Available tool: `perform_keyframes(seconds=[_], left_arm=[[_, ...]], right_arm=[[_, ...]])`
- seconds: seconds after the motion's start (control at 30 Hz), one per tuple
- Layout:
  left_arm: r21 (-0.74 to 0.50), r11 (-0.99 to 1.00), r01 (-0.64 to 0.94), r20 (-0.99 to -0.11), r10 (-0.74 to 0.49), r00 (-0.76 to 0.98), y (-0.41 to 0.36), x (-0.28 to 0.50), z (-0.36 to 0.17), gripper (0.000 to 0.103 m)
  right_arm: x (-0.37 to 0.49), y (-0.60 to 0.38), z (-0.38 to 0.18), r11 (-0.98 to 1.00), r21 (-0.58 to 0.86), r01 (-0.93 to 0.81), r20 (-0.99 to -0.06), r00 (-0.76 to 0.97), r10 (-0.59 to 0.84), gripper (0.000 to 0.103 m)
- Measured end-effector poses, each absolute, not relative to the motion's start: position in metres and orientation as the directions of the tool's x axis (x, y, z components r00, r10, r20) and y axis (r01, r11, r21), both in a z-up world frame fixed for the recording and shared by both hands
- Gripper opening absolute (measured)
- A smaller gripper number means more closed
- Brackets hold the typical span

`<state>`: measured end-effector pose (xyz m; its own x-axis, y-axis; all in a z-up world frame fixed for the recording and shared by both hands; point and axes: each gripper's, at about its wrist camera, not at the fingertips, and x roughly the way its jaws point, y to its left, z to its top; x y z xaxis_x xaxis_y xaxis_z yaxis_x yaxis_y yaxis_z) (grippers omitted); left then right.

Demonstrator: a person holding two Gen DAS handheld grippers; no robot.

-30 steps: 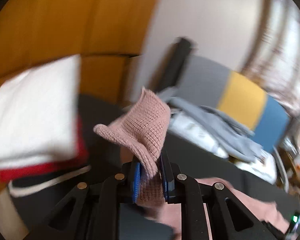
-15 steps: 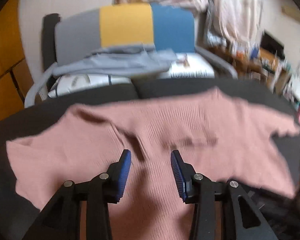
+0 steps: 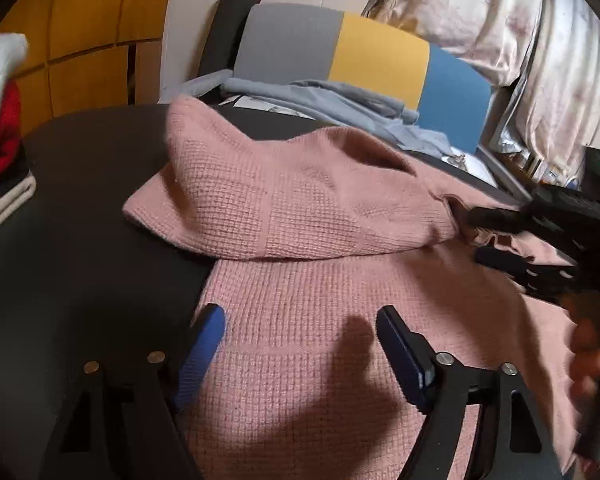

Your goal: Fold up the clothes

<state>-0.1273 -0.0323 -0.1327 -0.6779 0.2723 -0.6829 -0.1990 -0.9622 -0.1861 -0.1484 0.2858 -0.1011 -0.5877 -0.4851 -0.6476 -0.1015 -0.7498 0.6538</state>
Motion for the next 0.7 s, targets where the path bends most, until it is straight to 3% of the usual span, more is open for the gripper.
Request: perform_keyframes(seconds=[0.1, 0.23, 0.27, 0.53, 0.7], left_arm=[[-0.140, -0.962, -0.236, -0.689, 0.266, -0.675, -0.023, -0.125, -0.135, 0.089], [-0.136, -0.955, -0.262, -0.695, 0.281, -0.662, -0.020, -0.128, -0.138, 0.096], [-0.143, -0.953, -0.266, -0.693, 0.288, -0.661, -0.020, -0.128, -0.138, 0.097], [-0.164, -0.947, -0.275, -0.689, 0.310, -0.655, -0.025, -0.128, -0.139, 0.100], [-0.145, -0.955, -0.259, -0.718, 0.282, -0.637, -0.016, -0.138, -0.132, 0.100]], right_arm=[[-0.166, 0.276, -0.107, -0.698, 0.706, -0.121, -0.615, -0.594, -0.519, 0.047], [-0.175, 0.253, -0.107, -0.722, 0.680, -0.132, -0.659, -0.541, -0.522, 0.014], [-0.176, 0.248, -0.104, -0.724, 0.681, -0.113, -0.656, -0.532, -0.535, 0.010], [-0.163, 0.256, -0.020, -0.760, 0.646, 0.073, -0.553, -0.641, -0.532, 0.006], [-0.160, 0.300, -0.009, -0.798, 0.602, 0.034, -0.567, -0.686, -0.457, 0.006]])
